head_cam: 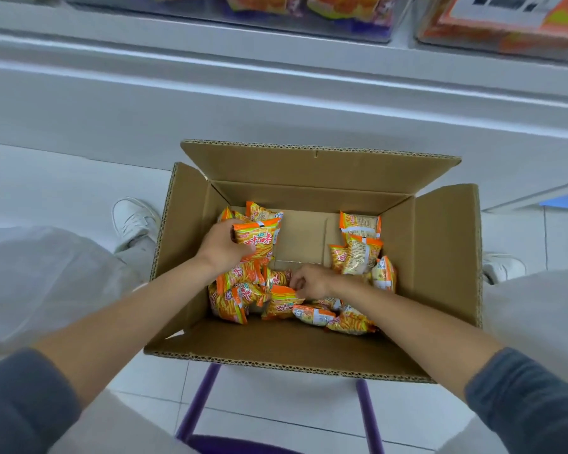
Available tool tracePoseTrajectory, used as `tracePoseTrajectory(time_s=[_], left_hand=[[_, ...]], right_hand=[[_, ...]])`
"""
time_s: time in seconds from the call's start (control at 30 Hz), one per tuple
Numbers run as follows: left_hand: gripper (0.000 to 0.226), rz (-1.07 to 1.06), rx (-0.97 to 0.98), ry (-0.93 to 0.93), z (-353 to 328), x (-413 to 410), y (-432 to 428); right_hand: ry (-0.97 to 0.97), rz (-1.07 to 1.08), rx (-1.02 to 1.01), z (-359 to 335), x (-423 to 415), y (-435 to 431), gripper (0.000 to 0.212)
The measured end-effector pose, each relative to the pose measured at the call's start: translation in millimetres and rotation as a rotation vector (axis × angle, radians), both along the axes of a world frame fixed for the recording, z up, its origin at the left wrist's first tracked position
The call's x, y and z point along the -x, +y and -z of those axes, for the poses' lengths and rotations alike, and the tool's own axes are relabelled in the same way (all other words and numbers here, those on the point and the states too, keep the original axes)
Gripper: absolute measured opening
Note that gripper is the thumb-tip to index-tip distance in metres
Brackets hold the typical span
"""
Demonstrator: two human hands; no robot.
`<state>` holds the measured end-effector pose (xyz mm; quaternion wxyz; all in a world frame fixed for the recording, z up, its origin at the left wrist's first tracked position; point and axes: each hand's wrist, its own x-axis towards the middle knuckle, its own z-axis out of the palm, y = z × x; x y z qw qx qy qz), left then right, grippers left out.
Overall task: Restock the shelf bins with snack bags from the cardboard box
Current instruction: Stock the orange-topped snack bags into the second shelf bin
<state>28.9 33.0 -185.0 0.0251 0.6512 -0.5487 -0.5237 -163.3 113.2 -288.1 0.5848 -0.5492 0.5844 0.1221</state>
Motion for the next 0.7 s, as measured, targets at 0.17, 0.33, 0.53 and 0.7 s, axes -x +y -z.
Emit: tracePoseTrajectory(time_s=[0.17, 0.33, 0.53, 0.7], left_hand=[[0.038, 0.044, -0.037, 0.103, -8, 1, 0], [0.044, 0.113, -0.051, 0.233, -38, 19, -2], [0.050, 0.116, -0.164, 0.450, -95, 67, 9], [0.087, 0.263, 0.045, 0.464, -147, 100, 21]], right_hand=[[-0.076, 0.136, 0.159, -43, 28, -24, 0.024], [-0.094, 0.220, 0.390, -133, 69, -52, 0.023], [-0.107, 0.415, 0.539, -229, 96, -39, 0.022], [-0.143, 0.499, 0.632, -301, 107, -22, 0.019]])
